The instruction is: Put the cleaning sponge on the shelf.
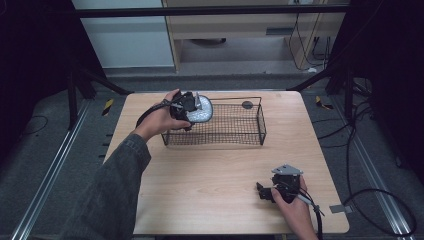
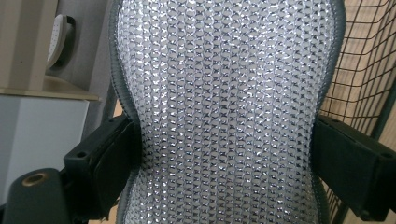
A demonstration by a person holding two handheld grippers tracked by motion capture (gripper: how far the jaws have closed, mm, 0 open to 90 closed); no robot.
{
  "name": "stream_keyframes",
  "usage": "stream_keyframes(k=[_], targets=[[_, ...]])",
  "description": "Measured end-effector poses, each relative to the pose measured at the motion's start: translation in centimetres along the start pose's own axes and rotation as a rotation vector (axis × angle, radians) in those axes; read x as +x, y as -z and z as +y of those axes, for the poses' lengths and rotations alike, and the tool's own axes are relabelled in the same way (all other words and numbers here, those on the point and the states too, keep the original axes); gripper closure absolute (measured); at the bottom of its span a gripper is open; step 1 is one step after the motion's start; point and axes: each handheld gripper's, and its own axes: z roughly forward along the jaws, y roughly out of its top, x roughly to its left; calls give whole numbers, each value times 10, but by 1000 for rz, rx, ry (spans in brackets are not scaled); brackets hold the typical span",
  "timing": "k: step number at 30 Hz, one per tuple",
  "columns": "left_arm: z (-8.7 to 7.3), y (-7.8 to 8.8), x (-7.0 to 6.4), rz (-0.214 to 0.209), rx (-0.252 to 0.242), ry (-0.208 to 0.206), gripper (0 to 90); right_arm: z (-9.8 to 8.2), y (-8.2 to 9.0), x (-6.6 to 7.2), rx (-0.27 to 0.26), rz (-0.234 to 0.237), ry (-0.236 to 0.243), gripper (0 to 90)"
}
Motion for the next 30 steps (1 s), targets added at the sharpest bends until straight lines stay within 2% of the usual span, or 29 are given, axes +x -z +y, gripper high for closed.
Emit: stream_keyframes(k=[17, 24, 27, 30], targets=[[-1, -14, 0, -15, 18, 1, 96, 0, 0, 0, -2, 1, 0, 4], [-3, -16, 3, -13, 18, 28, 85, 0, 0, 0, -2, 1, 1, 4], [-5, -16, 5, -16, 8, 52, 72, 0, 0, 0, -2, 1, 0, 4], [-7, -17, 5, -37, 2, 79, 55, 0, 0, 0, -3, 1, 3, 4]])
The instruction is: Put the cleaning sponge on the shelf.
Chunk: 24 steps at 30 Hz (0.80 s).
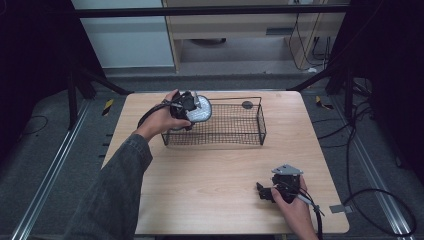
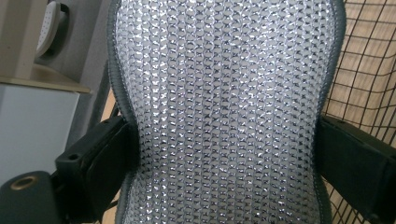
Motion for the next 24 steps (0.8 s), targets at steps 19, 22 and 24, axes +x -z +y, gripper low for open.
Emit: stream_keyframes(k=[19, 22, 24], targets=[[-2, 0, -3, -32, -17, 33, 80, 0, 0, 0, 2, 0, -3, 4], [-3, 2, -3, -32, -27, 37, 99, 0, 0, 0, 2, 0, -3, 4], [-3, 5, -3, -34, -37, 39, 105, 0, 0, 0, 2, -1, -3, 4]])
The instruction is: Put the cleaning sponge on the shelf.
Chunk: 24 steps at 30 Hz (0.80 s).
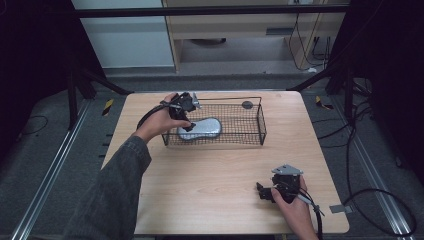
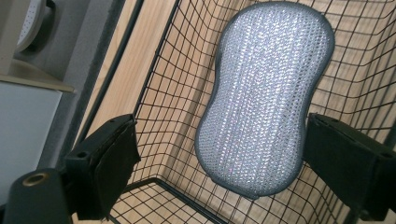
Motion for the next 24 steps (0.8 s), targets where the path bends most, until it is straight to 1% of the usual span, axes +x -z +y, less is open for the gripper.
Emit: stream_keyframes(k=[1, 7, 12, 16, 18, 24], targets=[[0, 1, -1, 2, -12, 1, 116, 0, 0, 0, -1, 1, 1, 4], [0, 6, -3, -3, -25, 4, 161, 0, 0, 0, -1, 2, 0, 4], [0, 9, -6, 4, -31, 3, 199, 0, 0, 0, -1, 1, 0, 4], [1, 11, -9, 8, -48, 17, 227, 0, 0, 0, -1, 2, 1, 4], [2, 13, -11, 9, -53, 26, 240, 0, 0, 0, -1, 2, 1, 4], [3, 18, -19, 14, -67, 31, 265, 0, 0, 0, 0, 2, -1, 4]])
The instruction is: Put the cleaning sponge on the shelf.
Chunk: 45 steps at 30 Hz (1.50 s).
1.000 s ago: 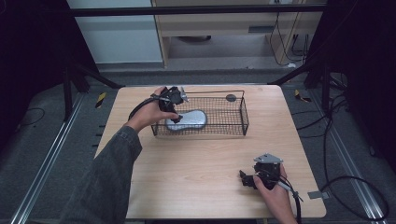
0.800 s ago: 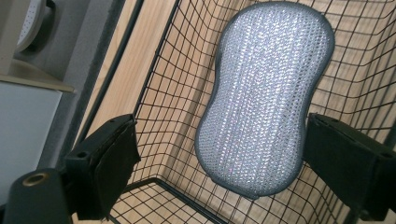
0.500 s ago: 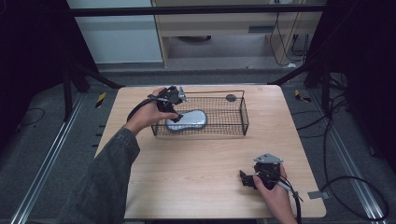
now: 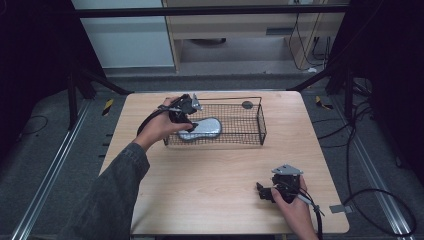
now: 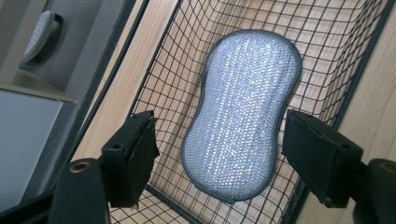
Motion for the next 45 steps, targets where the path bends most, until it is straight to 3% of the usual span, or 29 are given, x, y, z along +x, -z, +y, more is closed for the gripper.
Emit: stream_keyframes(k=[14, 18, 26, 35, 45], targets=[[8, 10, -20, 4, -55, 50, 309, 0, 0, 0, 1, 0, 0, 4], [10, 13, -29, 5, -67, 46, 253, 0, 0, 0, 1, -1, 1, 3], [11, 19, -42, 0, -115, 149, 68, 0, 0, 0, 0, -1, 1, 4], [2, 32, -59, 3, -177, 220, 49, 0, 0, 0, 1, -3, 3, 4], [-17, 46, -85, -15, -209, 255, 56, 0, 1, 0, 2, -2, 0, 4]])
